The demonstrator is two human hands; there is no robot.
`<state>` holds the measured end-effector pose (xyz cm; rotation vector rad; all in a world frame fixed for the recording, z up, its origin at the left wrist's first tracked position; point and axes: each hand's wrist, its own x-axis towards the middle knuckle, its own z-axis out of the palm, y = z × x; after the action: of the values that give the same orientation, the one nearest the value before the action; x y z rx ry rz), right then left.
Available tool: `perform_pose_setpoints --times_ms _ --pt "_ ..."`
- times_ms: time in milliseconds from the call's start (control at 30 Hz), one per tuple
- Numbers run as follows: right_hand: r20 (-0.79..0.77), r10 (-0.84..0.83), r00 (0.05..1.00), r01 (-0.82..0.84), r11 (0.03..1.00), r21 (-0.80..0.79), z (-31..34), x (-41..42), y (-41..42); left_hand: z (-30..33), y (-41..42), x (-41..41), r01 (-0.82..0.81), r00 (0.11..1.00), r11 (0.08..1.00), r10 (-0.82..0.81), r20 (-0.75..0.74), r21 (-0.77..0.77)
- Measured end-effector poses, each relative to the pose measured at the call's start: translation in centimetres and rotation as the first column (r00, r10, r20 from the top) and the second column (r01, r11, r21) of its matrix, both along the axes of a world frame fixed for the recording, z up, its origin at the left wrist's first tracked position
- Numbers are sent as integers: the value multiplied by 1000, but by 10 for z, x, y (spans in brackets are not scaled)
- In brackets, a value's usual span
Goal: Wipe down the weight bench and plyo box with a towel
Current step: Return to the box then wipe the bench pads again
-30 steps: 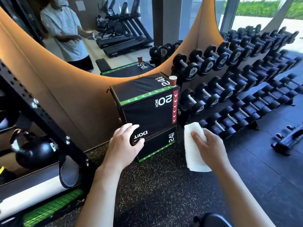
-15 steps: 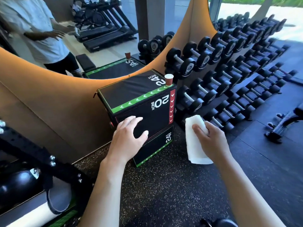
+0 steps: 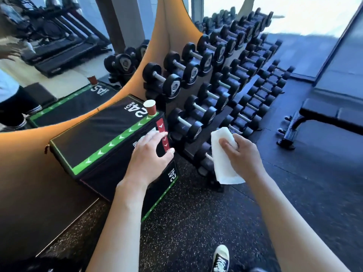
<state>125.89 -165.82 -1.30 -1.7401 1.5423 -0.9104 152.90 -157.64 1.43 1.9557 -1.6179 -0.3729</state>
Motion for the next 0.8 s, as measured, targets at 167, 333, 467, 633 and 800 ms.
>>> perform_pose_setpoints --times_ms 167,333,467,633,800 --pt "36 -83 996 83 997 -2 1 -53 -72 6 -100 -46 107 993 994 -106 55 -14" --pt "46 -141 989 141 990 4 -2 -111 -132 11 -182 -103 192 980 981 -189 70 -41" --pt "69 -208 976 207 978 16 -10 -154 -168 8 -231 -142 269 961 963 -267 69 -25" --pt "109 -309 945 310 951 13 -28 -205 -198 2 -293 -189 359 930 933 -355 100 -27" --pt "55 -405 913 404 914 30 -49 -251 -225 -14 -354 -240 465 881 885 -463 91 3"
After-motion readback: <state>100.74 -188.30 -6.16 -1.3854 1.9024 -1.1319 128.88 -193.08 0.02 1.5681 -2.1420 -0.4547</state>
